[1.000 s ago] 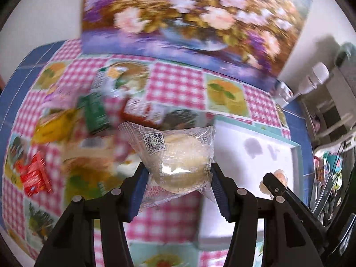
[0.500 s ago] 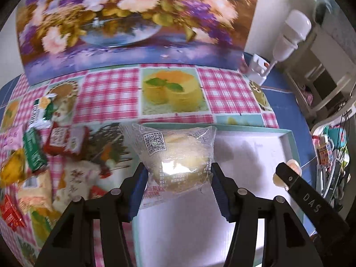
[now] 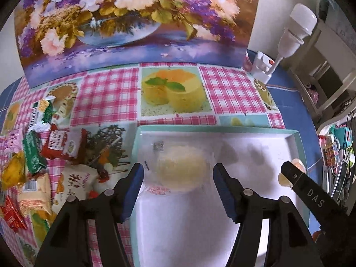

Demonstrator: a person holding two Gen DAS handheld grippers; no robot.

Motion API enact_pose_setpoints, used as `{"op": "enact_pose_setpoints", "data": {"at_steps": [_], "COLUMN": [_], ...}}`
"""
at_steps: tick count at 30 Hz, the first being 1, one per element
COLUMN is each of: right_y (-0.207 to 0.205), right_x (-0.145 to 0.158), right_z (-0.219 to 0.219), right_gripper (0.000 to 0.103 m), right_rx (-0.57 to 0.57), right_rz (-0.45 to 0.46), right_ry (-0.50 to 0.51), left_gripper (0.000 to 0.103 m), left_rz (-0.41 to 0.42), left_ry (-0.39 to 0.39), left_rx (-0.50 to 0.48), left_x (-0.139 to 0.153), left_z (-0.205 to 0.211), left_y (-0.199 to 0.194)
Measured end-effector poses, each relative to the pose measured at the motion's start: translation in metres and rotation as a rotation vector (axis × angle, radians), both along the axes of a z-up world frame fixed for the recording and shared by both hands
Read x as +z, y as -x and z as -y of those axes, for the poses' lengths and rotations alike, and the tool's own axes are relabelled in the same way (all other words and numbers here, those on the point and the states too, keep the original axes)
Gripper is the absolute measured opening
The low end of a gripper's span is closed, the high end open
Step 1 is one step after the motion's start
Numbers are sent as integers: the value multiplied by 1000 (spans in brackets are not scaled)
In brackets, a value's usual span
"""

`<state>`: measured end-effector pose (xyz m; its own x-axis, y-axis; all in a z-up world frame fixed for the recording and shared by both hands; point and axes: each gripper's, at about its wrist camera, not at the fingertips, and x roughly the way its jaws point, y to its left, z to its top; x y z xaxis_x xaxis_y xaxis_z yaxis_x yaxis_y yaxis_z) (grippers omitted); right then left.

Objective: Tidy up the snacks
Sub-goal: 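Carry the jelly cup and bun into the white tray and release both, then move both tools back over the snack pile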

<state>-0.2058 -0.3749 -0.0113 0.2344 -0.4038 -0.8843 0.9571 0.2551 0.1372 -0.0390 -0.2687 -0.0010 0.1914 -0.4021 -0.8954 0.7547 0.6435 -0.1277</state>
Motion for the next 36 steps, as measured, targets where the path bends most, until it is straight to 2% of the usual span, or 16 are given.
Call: {"op": "enact_pose_setpoints", "data": {"at_steps": [2, 4, 5, 14, 18, 22, 30, 36], "right_y": [-1, -1, -1, -8, -9, -11, -10, -10], "right_x": [0, 1, 2, 2, 3, 5, 9, 9], "right_z": [-1, -1, -1, -4, -5, -7, -10, -14], "right_gripper": [51, 60, 65, 102, 103, 103, 103, 103], "right_rx": [2, 2, 2, 33, 41, 51, 62, 89], "right_rz": [-11, -14, -19, -38, -38, -41, -41, -54], "right_ry": [2, 9, 17, 53, 72, 97, 126, 101], "left_gripper": [67, 77, 86, 87, 88, 88, 88, 88], "left_rz": [5, 10, 13, 46, 55, 100, 161, 144], "left_ry": [1, 3, 4, -44, -66, -84, -84, -87], "left_rx": [18, 39, 47, 114, 139, 153, 156, 170], "left_x": [4, 7, 8, 2, -3, -6, -6, -3], "left_z": [-3, -6, -8, -15, -17, -19, -23, -35], "left_y": [-4, -7, -9, -21, -25, -26, -26, -30]}}
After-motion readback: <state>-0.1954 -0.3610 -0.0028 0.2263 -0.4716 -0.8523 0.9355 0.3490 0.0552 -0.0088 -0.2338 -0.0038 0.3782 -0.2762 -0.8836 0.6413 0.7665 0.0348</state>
